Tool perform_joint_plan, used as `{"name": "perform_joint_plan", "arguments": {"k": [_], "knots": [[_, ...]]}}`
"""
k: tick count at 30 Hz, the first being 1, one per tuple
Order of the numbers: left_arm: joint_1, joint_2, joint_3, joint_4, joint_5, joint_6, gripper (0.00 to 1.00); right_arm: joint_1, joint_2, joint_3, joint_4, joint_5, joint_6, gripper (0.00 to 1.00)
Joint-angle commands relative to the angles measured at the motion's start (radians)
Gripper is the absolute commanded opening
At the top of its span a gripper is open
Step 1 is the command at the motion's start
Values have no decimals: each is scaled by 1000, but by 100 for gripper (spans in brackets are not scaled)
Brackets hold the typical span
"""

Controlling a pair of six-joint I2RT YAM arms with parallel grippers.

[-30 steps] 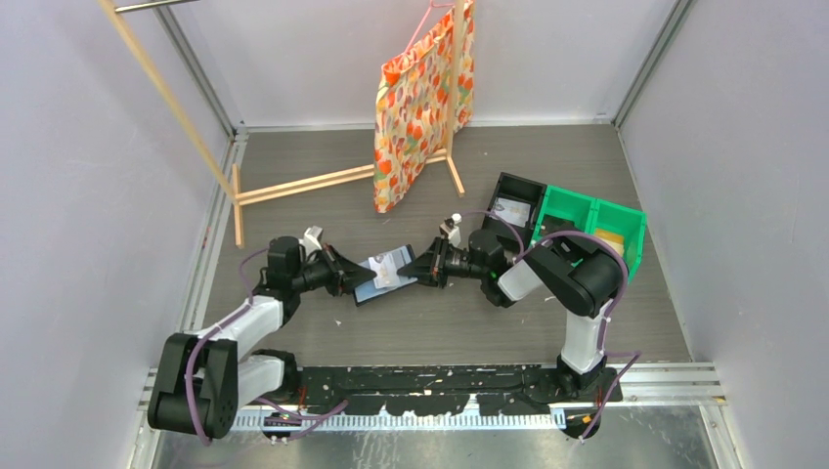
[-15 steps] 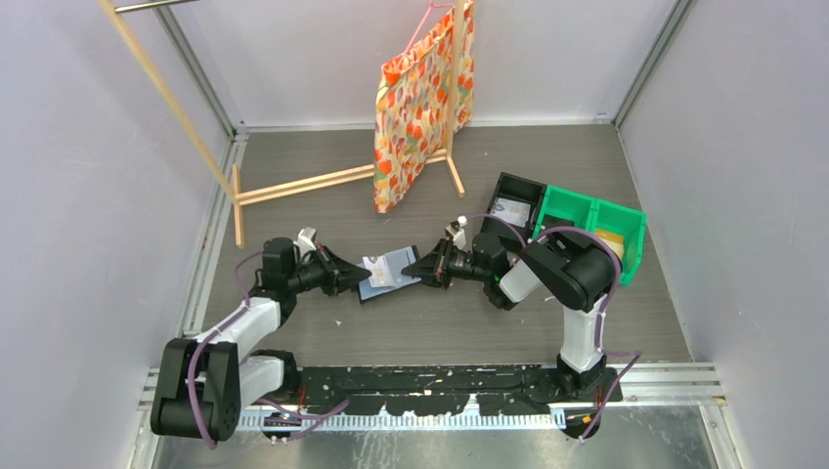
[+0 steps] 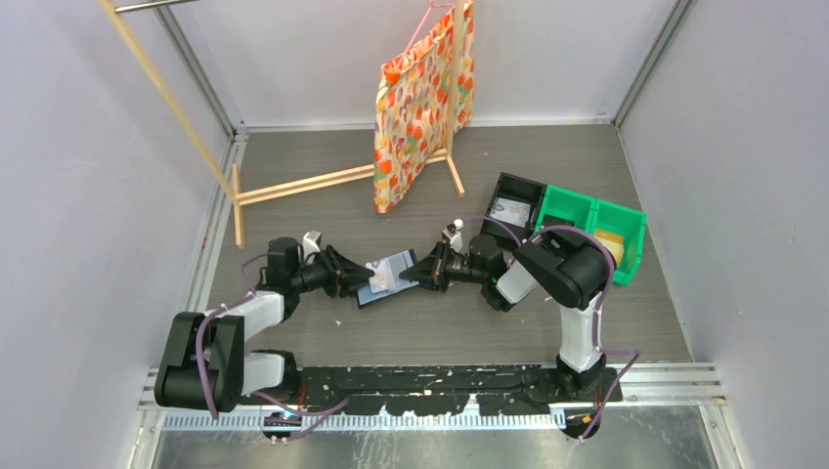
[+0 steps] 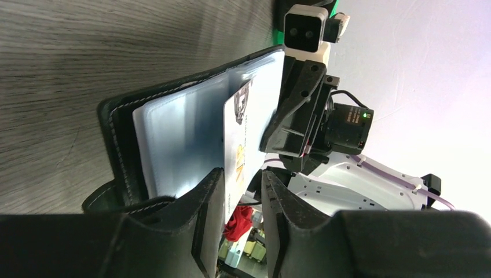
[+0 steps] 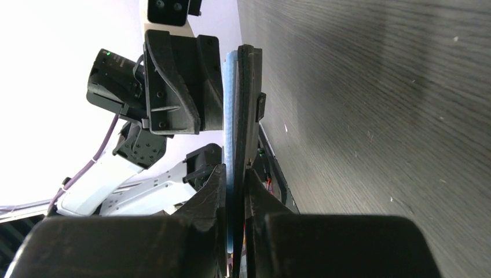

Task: Take the credit cards out of the card holder
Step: Remove the credit card from the card holder.

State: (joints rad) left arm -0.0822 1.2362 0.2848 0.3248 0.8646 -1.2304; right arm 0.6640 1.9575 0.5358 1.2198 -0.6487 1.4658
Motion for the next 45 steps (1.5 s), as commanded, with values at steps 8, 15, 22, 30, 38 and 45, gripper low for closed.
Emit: {"name": "perform_joint_plan", "arguments": {"k": [8, 15, 22, 30, 38, 45], "knots": [[5, 35, -31, 190, 28, -82, 32, 23, 2, 45, 80, -14, 1, 1], [5, 64, -51, 249, 22, -113, 21, 26, 1, 51, 80, -15, 5, 1], [6, 69, -54, 265, 7, -125, 1, 29, 3, 50, 75, -18, 3, 1], [6, -46, -13, -3, -60, -15, 1, 25, 6, -9, 60, 73, -15, 1], [12, -188, 71, -368, -168, 136, 1, 19, 16, -43, 87, 128, -5, 1], [13, -307, 154, -527, -204, 200, 0, 21, 2, -31, -82, 139, -90, 6]]}}
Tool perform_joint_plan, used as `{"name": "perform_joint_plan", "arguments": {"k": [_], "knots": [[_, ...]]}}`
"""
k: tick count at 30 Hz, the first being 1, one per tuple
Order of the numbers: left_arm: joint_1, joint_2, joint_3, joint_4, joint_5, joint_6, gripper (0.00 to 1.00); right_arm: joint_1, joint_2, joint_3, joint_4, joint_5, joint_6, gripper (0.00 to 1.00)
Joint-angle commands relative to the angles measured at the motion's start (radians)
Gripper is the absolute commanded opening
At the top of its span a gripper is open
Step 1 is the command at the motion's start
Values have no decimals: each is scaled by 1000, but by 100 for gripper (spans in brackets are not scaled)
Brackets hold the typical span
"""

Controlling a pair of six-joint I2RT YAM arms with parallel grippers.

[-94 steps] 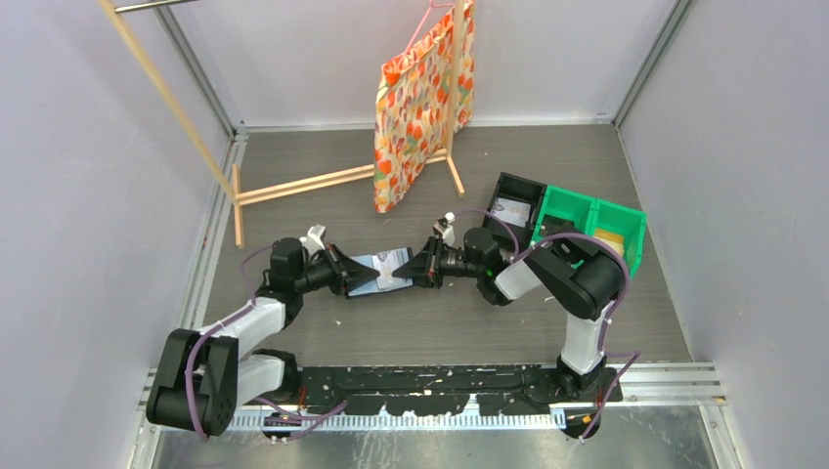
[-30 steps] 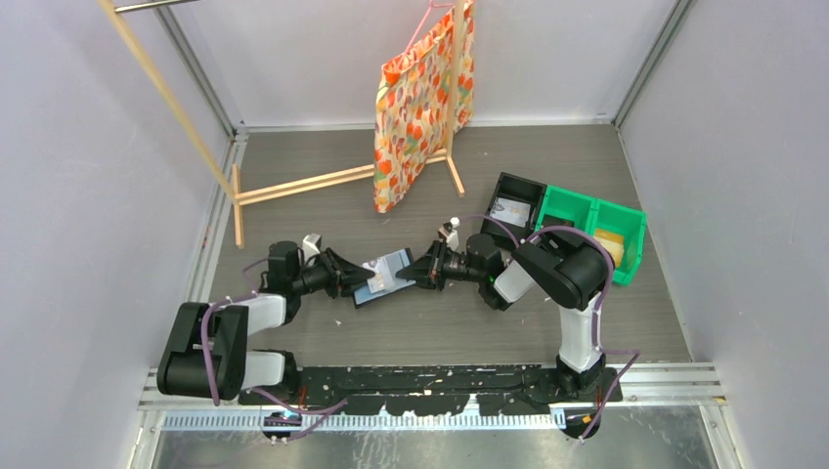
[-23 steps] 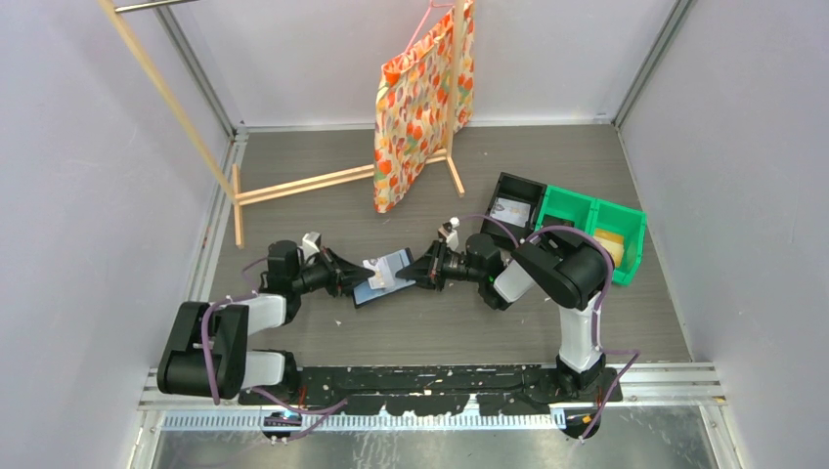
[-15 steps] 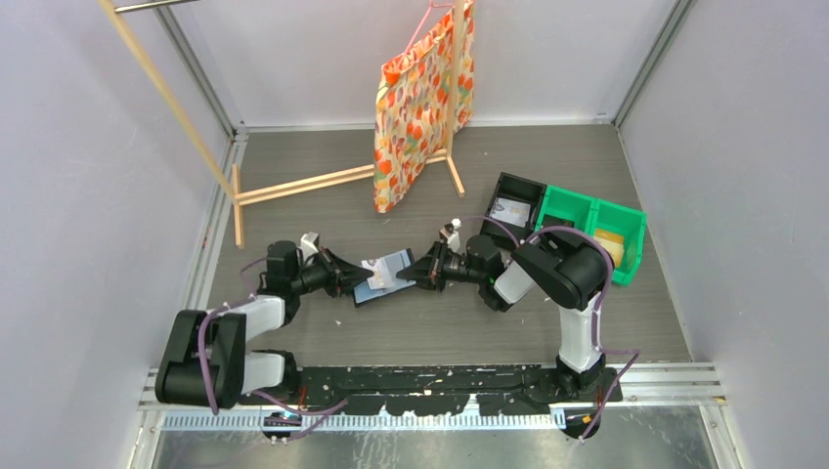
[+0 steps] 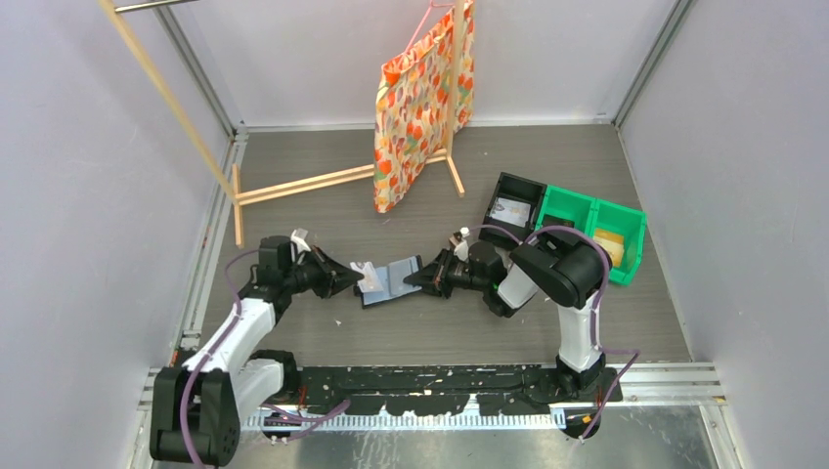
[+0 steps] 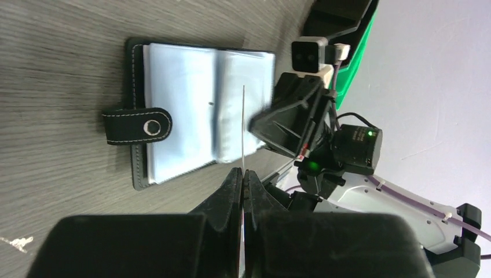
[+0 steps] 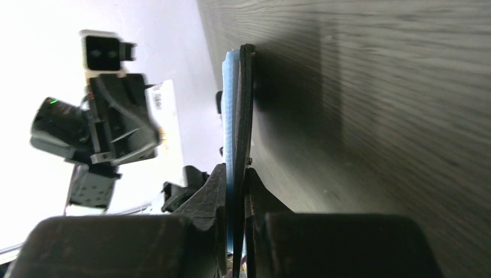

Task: Take the credit cards out of the card holder
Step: Remove the credit card from the card holder, then place the credit card in the storage box.

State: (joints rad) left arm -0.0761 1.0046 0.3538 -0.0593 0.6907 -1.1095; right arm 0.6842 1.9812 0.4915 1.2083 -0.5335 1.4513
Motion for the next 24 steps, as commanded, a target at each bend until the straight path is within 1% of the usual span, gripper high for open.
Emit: {"name": "perform_joint_plan", "arguments": {"k": [1, 3, 4, 5, 6, 10, 11, 13, 14, 15, 16, 19, 22, 24], "knots": [[6, -92, 102, -165, -32, 92, 0, 4, -34, 17, -114, 24, -95, 14], [6, -107, 135, -181, -8, 114, 1, 5, -72, 21, -193, 31, -138, 38], [6, -105, 143, -178, 16, 125, 0, 5, -87, 23, -251, 38, -154, 46], [6, -98, 153, -158, 45, 136, 1, 5, -126, 22, -314, 51, -181, 52], [5, -89, 164, -147, 78, 147, 0, 6, -161, 24, -389, 68, -212, 57], [5, -41, 231, -140, 169, 201, 1, 5, -372, 62, -845, 200, -391, 69], [4, -32, 254, -160, 175, 218, 1, 5, -429, 73, -953, 239, -432, 74], [1, -20, 293, -206, 178, 263, 1, 5, -552, 90, -1164, 321, -497, 89], [-1, -15, 308, -221, 182, 272, 1, 5, -605, 98, -1215, 353, -524, 90], [-4, -13, 316, -226, 187, 281, 1, 5, -657, 110, -1319, 386, -550, 91], [-6, -12, 322, -226, 192, 283, 1, 2, -699, 124, -1381, 415, -574, 91], [-20, -14, 323, -196, 212, 260, 0, 2, -801, 193, -1558, 495, -640, 91], [-60, -16, 318, -118, 241, 208, 1, -3, -894, 276, -1625, 497, -685, 92], [-100, -5, 320, -49, 252, 176, 1, -18, -943, 300, -1592, 444, -689, 92]]}}
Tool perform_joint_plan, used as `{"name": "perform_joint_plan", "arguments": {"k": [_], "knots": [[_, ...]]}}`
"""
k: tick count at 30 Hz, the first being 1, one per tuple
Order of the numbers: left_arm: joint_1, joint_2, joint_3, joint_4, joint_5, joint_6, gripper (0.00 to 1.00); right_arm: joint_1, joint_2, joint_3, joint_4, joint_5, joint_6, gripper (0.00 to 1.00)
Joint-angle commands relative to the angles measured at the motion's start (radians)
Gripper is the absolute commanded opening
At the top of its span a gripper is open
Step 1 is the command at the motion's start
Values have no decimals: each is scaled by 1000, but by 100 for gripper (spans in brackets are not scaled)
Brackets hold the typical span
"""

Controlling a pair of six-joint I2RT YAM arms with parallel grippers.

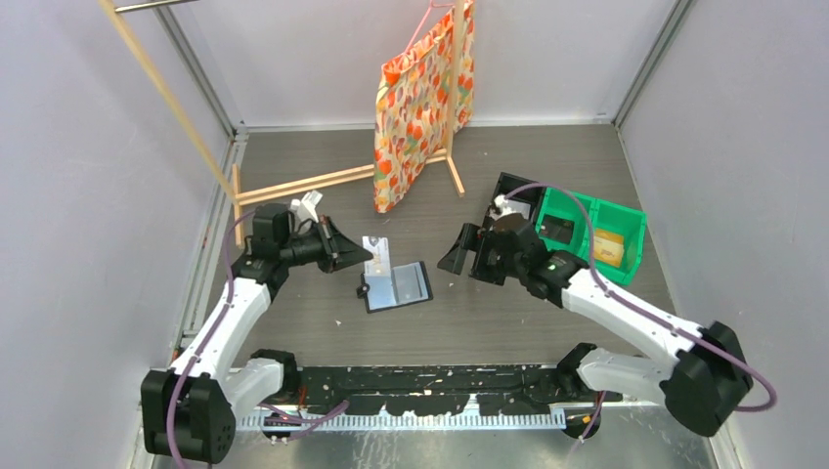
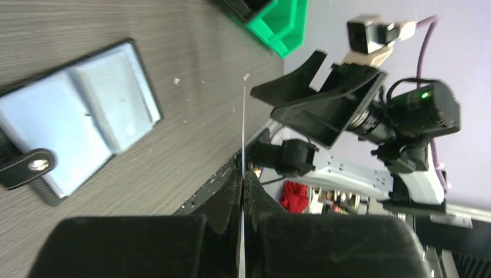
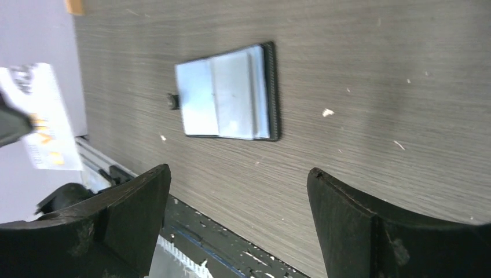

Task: Take the credit cards out of the card holder
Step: Place the credit card in the storage box.

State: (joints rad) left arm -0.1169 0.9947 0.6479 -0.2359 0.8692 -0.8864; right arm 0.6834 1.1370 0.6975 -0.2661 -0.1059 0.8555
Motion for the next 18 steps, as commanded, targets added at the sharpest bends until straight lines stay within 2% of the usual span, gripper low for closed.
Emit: {"name": "perform_joint_plan", "arguments": {"k": [1, 3, 7, 10, 14, 16, 18], "knots": [[-89, 11, 25, 164, 76, -67, 1, -28, -116, 97, -78, -34, -83, 92], [-126, 21, 12, 245, 77, -105, 1, -47, -128, 97, 17, -140, -39, 92], [-174, 44, -61, 516, 77, -252, 0, -54, -98, 63, 276, -368, 84, 90], [-192, 60, -61, 543, 73, -264, 1, -54, -73, -18, 559, -439, 203, 89], [-205, 61, -60, 566, 68, -280, 1, -50, 13, -37, 731, -484, 276, 85], [-209, 62, -76, 606, 63, -306, 0, -51, 65, -36, 804, -521, 304, 76], [-210, 65, -96, 653, 62, -335, 1, -51, 106, -27, 839, -548, 321, 62]]}}
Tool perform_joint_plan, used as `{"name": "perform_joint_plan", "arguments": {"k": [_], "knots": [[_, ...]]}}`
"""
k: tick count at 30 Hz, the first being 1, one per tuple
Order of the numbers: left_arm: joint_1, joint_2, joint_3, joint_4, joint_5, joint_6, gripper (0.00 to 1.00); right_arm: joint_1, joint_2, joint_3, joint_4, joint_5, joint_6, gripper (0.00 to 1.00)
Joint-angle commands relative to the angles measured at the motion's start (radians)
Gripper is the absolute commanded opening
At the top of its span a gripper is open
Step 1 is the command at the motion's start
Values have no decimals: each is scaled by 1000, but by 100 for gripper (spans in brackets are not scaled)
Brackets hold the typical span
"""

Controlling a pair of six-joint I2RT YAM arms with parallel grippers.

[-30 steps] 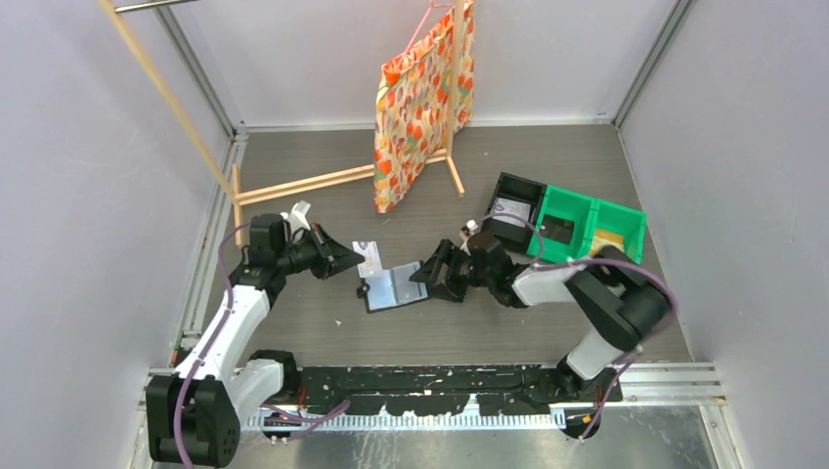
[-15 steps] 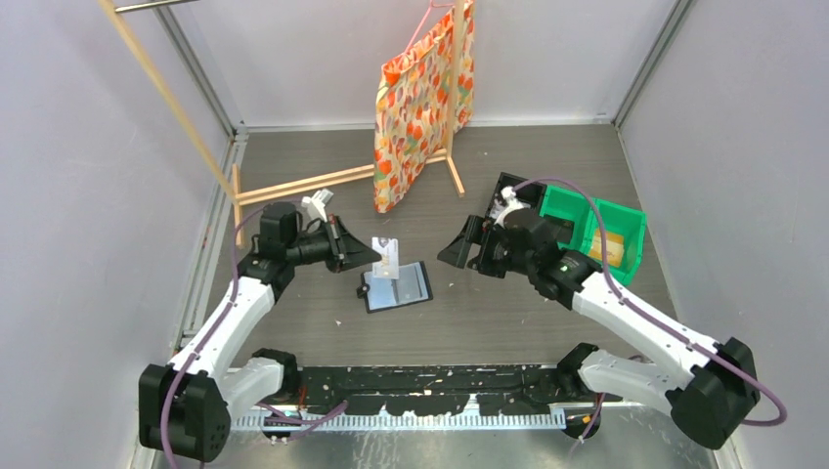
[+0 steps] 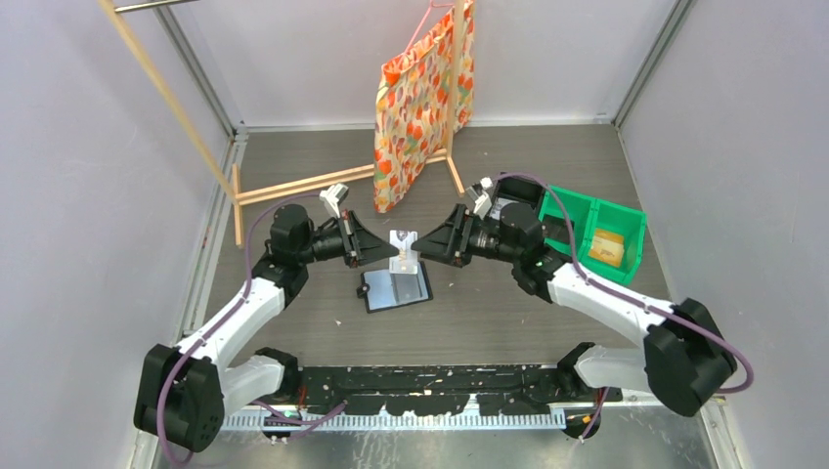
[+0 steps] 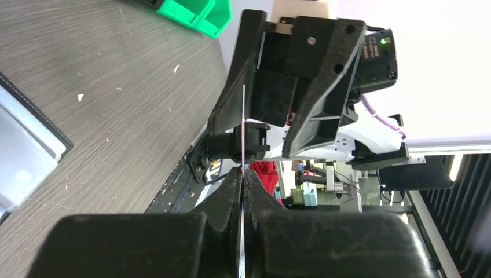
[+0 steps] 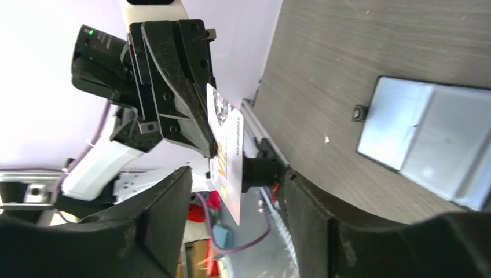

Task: Take the credit cards out of the card holder
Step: Place the credit card in the storage box.

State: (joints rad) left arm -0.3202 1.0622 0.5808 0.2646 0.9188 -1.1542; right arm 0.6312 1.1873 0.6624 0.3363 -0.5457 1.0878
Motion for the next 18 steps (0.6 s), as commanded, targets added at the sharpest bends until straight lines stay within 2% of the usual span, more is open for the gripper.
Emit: {"name": "perform_joint_plan", "arguments": {"k": [1, 6, 18], "knots": [[-6, -2, -35, 157, 12, -76, 1, 3, 72, 6, 266, -118, 101, 55], [-6, -4, -54, 154, 2, -75, 1, 3, 95, -5, 310, -128, 125, 34], [-6, 22, -64, 172, 6, -87, 0, 3, 152, -5, 351, -169, 135, 26]]}}
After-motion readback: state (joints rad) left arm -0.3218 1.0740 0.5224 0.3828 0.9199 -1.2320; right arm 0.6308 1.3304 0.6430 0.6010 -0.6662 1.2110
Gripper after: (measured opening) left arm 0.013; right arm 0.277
